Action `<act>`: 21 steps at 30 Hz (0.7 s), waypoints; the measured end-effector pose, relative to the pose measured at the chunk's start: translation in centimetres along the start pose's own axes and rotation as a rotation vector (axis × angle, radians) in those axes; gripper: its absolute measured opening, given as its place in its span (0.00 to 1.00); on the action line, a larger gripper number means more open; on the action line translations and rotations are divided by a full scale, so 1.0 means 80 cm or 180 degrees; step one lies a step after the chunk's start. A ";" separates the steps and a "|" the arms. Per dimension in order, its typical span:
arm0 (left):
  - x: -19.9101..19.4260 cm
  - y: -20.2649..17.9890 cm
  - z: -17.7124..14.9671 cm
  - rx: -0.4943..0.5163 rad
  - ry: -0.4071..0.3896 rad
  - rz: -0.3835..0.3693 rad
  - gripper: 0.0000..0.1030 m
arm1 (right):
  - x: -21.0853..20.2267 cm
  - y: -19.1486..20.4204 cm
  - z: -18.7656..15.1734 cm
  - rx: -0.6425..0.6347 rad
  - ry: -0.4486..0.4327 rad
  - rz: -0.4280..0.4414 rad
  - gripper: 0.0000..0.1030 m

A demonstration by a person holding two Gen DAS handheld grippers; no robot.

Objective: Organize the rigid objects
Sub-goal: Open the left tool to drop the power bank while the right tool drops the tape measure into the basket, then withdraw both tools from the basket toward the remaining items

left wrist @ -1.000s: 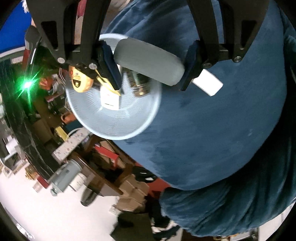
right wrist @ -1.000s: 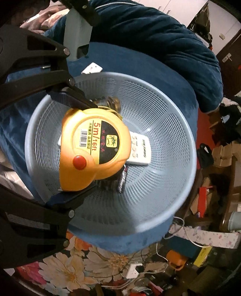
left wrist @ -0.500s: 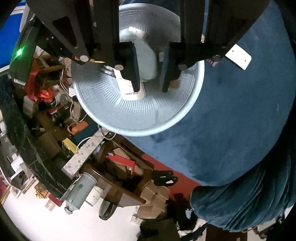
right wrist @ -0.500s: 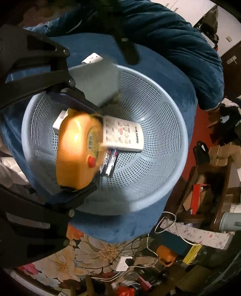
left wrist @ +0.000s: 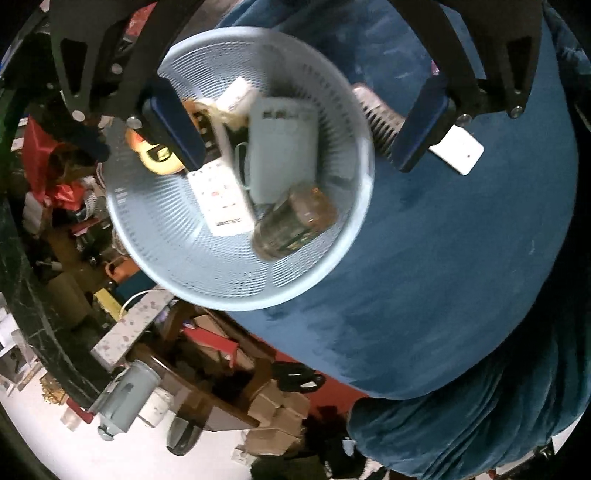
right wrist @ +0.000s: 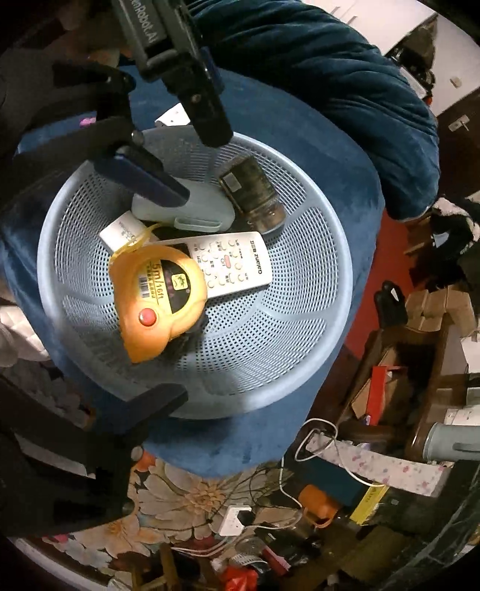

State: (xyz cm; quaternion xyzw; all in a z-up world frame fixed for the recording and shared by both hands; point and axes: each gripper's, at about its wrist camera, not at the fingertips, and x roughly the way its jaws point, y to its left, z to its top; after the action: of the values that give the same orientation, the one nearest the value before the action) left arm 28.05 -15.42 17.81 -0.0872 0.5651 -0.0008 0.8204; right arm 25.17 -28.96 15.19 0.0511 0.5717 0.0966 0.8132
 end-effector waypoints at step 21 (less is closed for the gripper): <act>-0.019 0.056 -0.070 -0.0148 0.0108 0.0358 0.99 | -0.001 0.012 -0.011 -0.0066 0.0099 -0.0064 1.00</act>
State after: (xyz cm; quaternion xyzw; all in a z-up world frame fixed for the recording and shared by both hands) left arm 21.87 -11.63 16.65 -0.0743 0.5828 0.0570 0.8072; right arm 24.25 -28.07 15.15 0.0353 0.5837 0.0951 0.8056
